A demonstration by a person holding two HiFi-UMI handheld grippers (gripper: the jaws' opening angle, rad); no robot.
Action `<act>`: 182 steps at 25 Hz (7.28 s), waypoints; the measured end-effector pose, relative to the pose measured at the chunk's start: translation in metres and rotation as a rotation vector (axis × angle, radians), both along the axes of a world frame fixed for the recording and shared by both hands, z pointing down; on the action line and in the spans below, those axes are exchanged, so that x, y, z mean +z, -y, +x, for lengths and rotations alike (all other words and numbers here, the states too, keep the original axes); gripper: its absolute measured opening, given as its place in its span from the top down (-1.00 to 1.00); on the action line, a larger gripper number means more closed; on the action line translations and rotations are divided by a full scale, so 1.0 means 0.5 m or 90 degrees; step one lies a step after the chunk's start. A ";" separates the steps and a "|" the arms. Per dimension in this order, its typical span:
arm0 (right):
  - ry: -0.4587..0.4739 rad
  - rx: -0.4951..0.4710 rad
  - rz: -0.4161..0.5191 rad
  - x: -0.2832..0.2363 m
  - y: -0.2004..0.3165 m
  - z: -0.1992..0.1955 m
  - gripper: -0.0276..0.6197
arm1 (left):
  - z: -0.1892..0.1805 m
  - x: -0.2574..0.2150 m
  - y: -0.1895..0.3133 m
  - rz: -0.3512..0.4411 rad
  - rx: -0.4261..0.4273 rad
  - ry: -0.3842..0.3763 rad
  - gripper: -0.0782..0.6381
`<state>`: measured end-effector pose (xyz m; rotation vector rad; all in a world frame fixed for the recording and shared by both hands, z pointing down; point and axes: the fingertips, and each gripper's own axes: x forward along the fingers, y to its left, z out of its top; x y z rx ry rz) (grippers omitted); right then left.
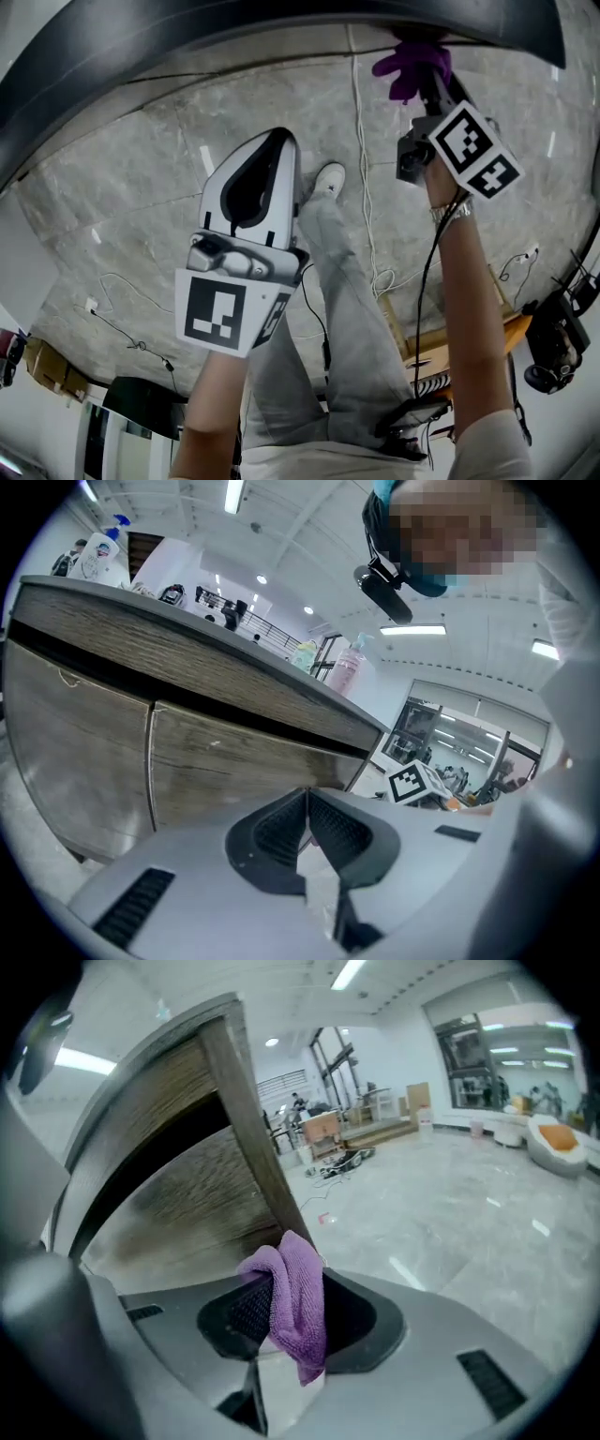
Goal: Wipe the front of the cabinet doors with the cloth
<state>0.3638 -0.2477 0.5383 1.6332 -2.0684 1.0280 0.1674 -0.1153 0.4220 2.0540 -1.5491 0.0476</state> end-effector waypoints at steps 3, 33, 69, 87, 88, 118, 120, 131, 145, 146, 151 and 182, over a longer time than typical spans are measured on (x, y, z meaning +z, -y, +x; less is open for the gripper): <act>0.038 0.048 -0.011 0.004 -0.032 -0.003 0.50 | -0.042 0.005 -0.021 -0.003 -0.004 0.004 0.73; 0.073 -0.256 -0.117 0.159 -0.164 -0.607 0.50 | -0.404 0.073 -0.145 -0.052 -0.186 0.044 0.73; -0.015 0.006 -0.105 0.158 -0.078 -0.061 0.50 | -0.122 0.065 -0.033 -0.039 -0.017 0.017 0.73; 0.104 -0.209 -0.159 0.265 -0.209 -0.641 0.50 | -0.403 0.113 -0.136 -0.062 -0.098 0.020 0.73; 0.109 -0.202 -0.159 0.269 -0.196 -0.650 0.50 | -0.411 0.114 -0.139 -0.063 -0.107 0.021 0.73; -0.104 -0.021 -0.160 0.329 0.023 0.098 0.50 | 0.037 0.122 0.053 -0.067 -0.040 0.007 0.73; -0.104 0.009 -0.161 0.325 0.007 0.135 0.50 | 0.050 0.124 0.047 -0.067 -0.022 0.005 0.73; -0.110 0.010 -0.205 0.380 -0.219 0.015 0.50 | -0.057 0.144 -0.045 -0.086 0.062 0.010 0.73; -0.014 -0.205 -0.210 0.458 -0.313 -0.521 0.50 | -0.399 0.179 -0.162 -0.112 -0.075 0.067 0.73; -0.016 -0.223 -0.205 0.463 -0.307 -0.543 0.50 | -0.414 0.181 -0.172 -0.115 -0.098 0.068 0.73; -0.036 -0.316 -0.165 0.493 -0.257 -0.612 0.50 | -0.449 0.199 -0.209 -0.130 -0.204 0.064 0.73; -0.148 -0.056 -0.207 0.447 -0.019 0.073 0.50 | -0.041 0.120 0.036 -0.091 -0.063 0.041 0.73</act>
